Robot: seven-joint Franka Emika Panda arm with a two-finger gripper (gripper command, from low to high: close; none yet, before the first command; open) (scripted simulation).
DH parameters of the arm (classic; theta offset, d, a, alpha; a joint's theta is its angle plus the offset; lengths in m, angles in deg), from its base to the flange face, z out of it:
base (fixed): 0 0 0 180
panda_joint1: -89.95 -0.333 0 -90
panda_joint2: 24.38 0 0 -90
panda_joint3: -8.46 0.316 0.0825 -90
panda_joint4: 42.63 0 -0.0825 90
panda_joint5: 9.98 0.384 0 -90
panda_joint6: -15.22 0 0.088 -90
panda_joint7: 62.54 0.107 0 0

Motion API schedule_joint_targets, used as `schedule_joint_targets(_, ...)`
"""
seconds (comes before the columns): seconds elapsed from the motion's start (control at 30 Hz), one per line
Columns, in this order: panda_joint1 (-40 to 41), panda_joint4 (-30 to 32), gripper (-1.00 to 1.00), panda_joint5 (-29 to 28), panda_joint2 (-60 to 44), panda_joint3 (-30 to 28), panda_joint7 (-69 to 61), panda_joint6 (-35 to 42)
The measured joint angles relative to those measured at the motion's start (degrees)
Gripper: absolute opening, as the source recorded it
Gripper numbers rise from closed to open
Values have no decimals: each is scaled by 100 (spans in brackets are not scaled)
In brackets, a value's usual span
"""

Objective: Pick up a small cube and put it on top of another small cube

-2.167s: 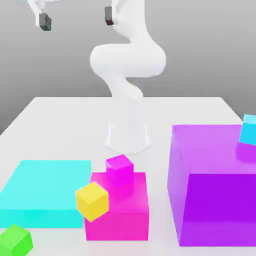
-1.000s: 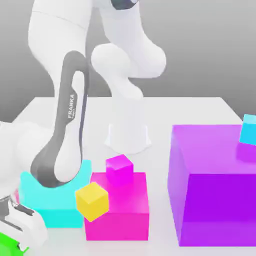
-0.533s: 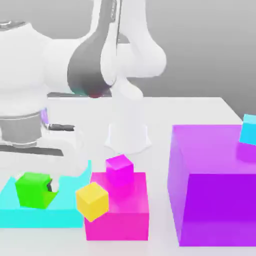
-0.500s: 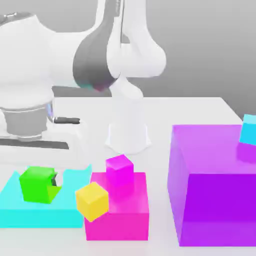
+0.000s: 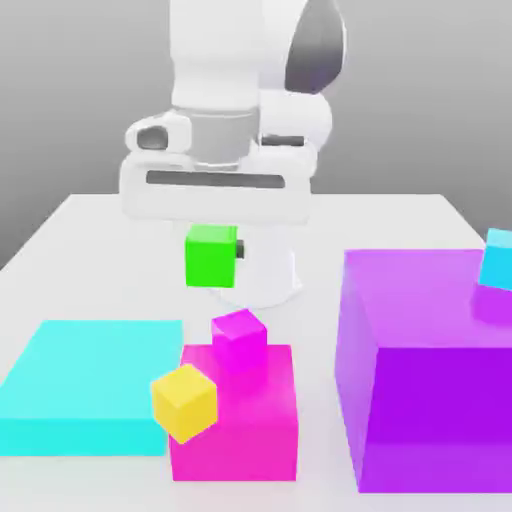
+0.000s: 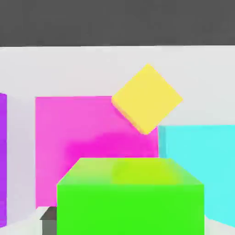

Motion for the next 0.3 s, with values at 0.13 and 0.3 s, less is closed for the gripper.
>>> schedule_joint_targets(0.13, -14, 365, -100, 104, -542, 13, 20, -839)
schedule_joint_targets(0.3, -6, 496, 100, 108, -851, 20, 19, -1275)
